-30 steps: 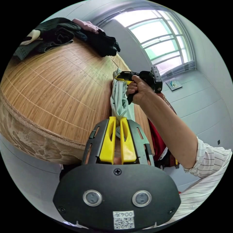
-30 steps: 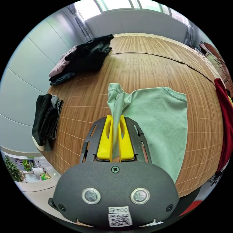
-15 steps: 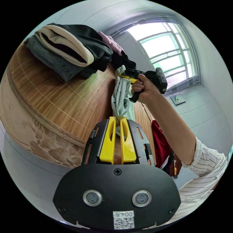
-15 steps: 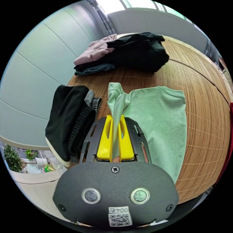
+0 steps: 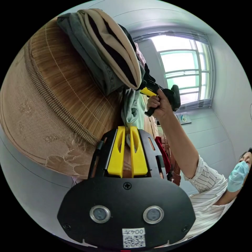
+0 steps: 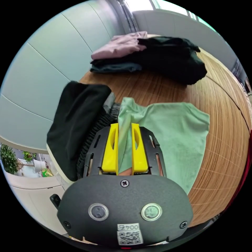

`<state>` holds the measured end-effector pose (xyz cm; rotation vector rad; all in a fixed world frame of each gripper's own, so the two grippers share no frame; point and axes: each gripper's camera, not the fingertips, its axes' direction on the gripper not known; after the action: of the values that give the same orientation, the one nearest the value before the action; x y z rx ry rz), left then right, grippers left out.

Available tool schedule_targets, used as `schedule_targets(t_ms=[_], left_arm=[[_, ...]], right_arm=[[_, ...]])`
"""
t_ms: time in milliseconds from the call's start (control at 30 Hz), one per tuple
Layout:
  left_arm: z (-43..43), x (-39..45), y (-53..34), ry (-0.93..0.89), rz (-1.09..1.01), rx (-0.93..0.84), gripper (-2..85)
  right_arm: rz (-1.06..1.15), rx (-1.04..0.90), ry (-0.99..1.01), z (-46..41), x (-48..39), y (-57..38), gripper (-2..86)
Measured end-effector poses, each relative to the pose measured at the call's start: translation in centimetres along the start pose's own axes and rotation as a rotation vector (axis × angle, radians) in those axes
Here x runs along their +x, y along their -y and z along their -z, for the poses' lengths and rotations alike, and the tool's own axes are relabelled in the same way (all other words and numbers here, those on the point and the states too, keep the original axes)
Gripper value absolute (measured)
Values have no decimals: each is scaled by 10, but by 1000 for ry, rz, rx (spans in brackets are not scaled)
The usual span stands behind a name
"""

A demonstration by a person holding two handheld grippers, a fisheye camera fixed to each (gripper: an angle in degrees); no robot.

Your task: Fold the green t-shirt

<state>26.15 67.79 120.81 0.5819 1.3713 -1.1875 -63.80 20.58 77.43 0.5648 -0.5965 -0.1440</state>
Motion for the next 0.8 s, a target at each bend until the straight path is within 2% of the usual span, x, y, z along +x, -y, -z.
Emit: schedule_targets(t_ms=[100,167,267,367,433,467,500,567,667,767,800], left_arm=[[26,4,-10,-43,-23,73,18],[46,13,-19,-5,-39,162,14],[51,59,-31,92,-189,289,7],[-7,107,-20,86,-368,162,4],[-50,130,-11,201,-446,78,4],[-72,139,-6,317,-471,63,4],[-86,139,0,422,-427,77,4],[-97,131,7,478,-352,103,4],[-125,118,8,621,-320,2,4],[-127,144,1,632,-341,22,3],[-130,165,-2,627,-406,62,3]], right_arm=[[52,179,133,55,1,-5,99],[100,254,208,102,12,-22,71],[198,277,176,148,39,-76,9],[300,211,56,159,60,-150,-3],[358,152,-24,154,63,-189,-5],[397,130,-68,152,61,-212,-6],[414,121,-84,151,59,-222,-7],[464,79,-75,151,50,-249,-7],[506,-9,-111,145,37,-261,-8],[524,19,-142,157,29,-264,-8],[520,14,-143,160,28,-263,-8]])
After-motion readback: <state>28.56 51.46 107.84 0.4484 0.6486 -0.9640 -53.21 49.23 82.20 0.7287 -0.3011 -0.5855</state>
